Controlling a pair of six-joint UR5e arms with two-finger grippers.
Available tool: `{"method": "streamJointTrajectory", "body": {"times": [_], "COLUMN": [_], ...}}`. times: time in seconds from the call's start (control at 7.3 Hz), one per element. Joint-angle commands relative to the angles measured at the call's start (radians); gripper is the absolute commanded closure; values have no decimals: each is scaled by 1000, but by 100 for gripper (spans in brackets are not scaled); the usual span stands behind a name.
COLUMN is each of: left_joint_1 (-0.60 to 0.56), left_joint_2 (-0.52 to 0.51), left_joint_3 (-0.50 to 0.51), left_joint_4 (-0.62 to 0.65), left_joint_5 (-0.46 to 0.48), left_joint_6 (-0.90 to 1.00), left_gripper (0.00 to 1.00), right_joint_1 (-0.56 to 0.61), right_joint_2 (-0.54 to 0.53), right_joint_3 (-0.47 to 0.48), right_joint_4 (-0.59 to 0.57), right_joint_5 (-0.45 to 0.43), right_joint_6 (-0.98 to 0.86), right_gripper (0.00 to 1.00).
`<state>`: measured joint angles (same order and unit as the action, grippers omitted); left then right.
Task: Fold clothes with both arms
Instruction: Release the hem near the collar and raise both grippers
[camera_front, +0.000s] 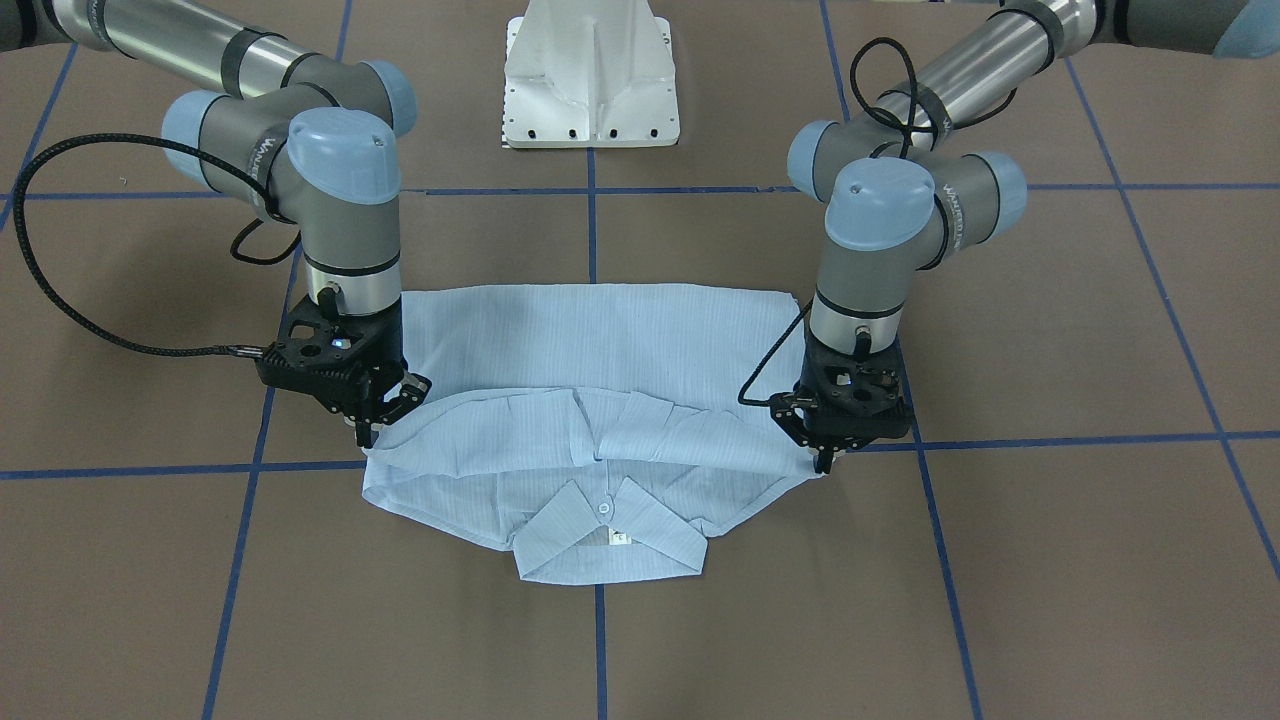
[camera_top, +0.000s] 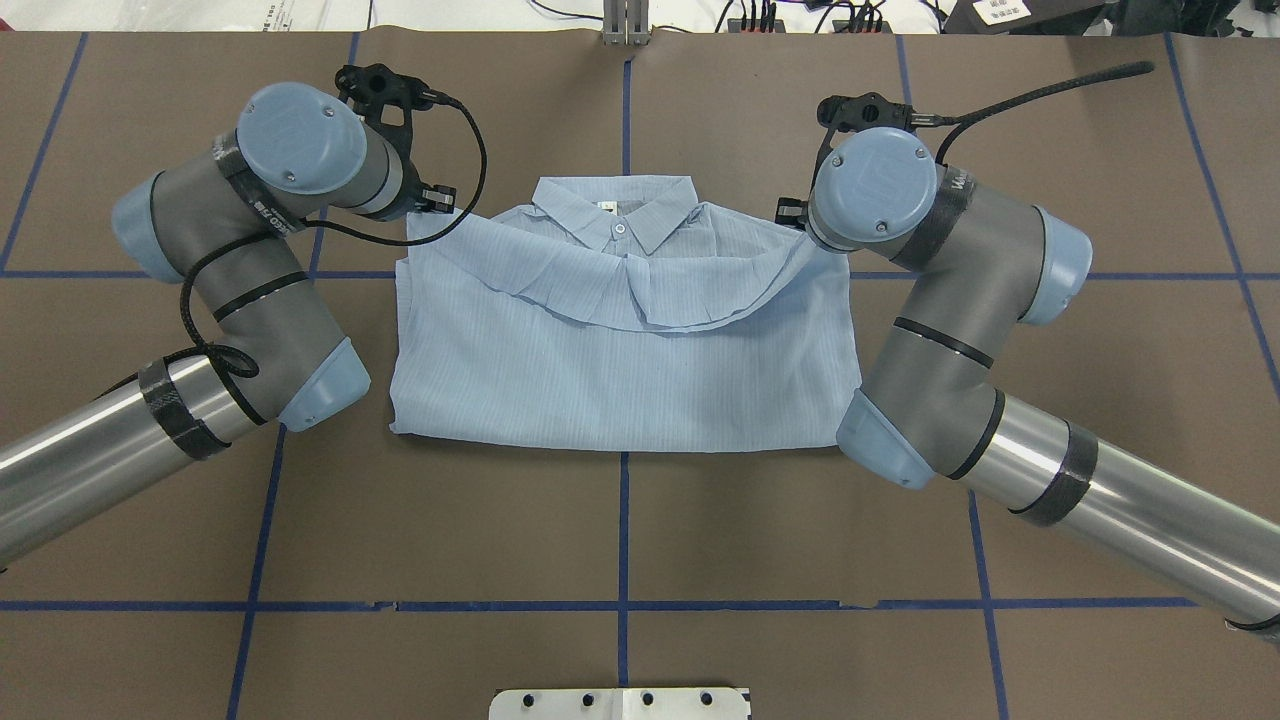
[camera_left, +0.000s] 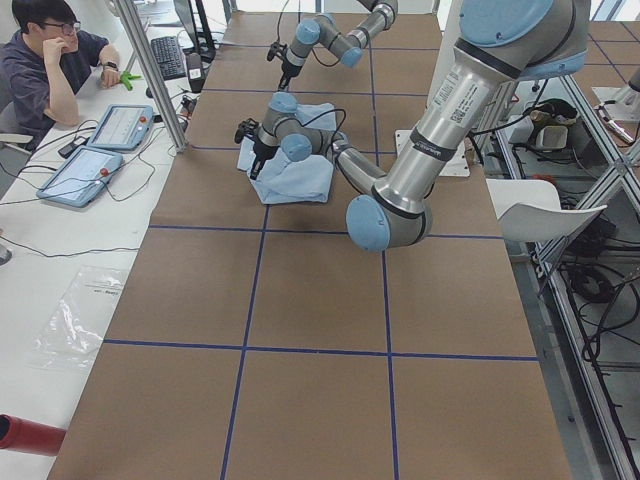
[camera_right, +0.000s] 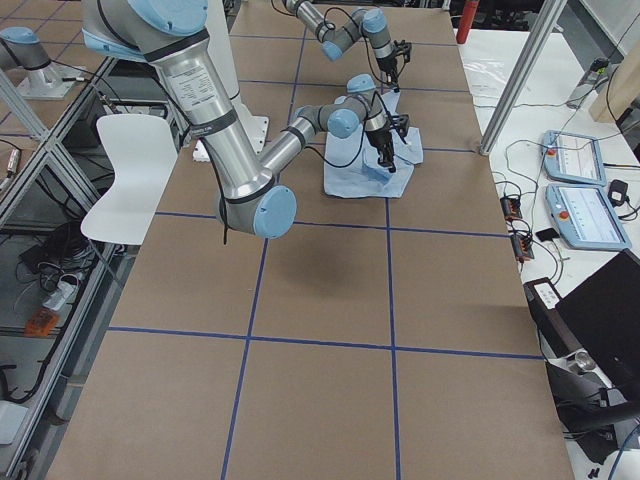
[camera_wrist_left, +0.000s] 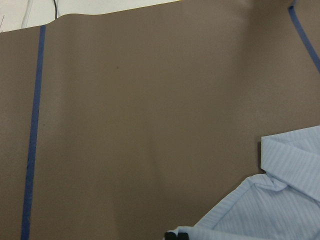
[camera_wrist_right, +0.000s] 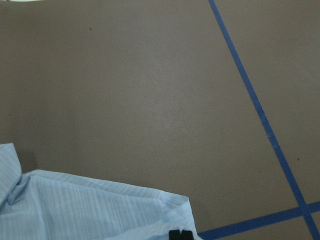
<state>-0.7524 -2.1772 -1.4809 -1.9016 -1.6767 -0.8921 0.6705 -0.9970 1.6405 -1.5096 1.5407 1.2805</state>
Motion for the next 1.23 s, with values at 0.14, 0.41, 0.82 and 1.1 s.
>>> {"method": "streamJointTrajectory", "body": {"times": [0.14,0.41,0.82,1.1], "left_joint_1": [5,2,13,130], "left_joint_2": [30,78,207,321], "left_joint_3": [5,-22,-209,-324], "left_joint_4": [-42,-144,-154,-154], "left_joint_5": [0,-12,-97,-88], "left_joint_6": [2,56,73,-49], "left_gripper": [100,0,0,0], "right_joint_1": [-17,1,58,58], "right_joint_2": [-8,-6,-46,-45], "right_joint_3": [-19,17,74,75], "right_joint_4": [3,3,3,3], "right_joint_5": [-2,10,78,75], "right_joint_6": [-4,-21,-134,-133], "right_gripper": [74,0,0,0]}}
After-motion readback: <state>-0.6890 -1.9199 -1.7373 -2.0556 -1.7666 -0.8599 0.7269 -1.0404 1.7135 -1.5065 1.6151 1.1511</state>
